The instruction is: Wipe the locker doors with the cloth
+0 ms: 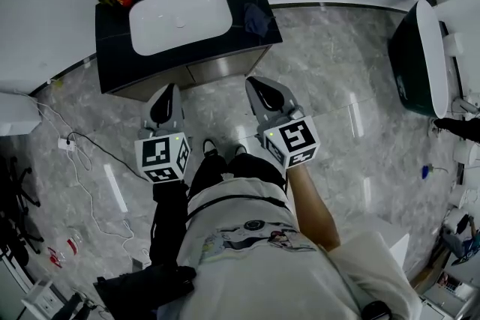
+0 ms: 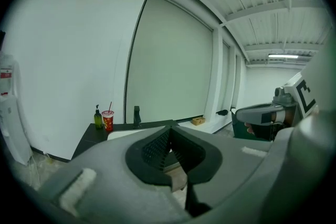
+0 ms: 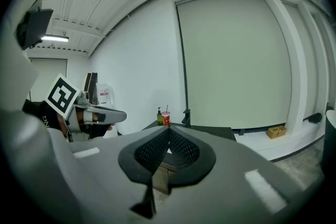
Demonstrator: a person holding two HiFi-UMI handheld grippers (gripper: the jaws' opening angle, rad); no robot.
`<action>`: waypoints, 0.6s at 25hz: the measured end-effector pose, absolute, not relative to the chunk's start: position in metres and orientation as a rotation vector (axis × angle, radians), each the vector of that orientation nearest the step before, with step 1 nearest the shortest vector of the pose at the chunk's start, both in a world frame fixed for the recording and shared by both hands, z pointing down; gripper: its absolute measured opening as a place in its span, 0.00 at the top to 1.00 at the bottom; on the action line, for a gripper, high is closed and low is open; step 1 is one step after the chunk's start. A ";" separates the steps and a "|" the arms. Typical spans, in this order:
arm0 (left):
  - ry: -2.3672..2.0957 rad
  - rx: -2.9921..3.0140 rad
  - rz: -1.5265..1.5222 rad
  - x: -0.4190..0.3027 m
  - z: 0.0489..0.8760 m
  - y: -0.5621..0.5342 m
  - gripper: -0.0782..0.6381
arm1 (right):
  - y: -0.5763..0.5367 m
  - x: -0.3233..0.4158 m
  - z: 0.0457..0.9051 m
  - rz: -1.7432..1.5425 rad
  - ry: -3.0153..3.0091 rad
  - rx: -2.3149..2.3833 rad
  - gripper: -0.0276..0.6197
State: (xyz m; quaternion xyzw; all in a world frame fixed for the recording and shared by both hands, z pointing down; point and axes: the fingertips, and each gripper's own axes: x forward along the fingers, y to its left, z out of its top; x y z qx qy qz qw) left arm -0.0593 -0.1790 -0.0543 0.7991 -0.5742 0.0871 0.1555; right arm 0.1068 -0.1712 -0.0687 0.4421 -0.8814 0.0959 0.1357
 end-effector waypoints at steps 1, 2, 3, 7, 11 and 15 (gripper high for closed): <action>-1.638 2.287 0.253 -0.058 -0.052 -0.185 0.89 | -0.177 0.108 -0.064 0.290 -2.544 1.280 0.96; -1.632 2.284 0.256 -0.055 -0.049 -0.192 0.89 | -0.183 0.110 -0.061 0.301 -2.540 1.278 0.96; -1.628 2.281 0.262 -0.052 -0.046 -0.198 0.89 | -0.189 0.112 -0.057 0.310 -2.538 1.273 0.96; -1.637 2.273 0.282 -0.034 -0.035 -0.227 0.89 | -0.221 0.118 -0.041 0.333 -2.556 1.224 0.96; -1.604 2.230 0.309 -0.015 -0.013 -0.251 0.89 | -0.252 0.121 -0.020 0.373 -2.550 1.161 0.96; -1.576 2.181 0.368 0.000 0.011 -0.275 0.89 | -0.291 0.135 0.008 0.431 -2.508 1.148 0.95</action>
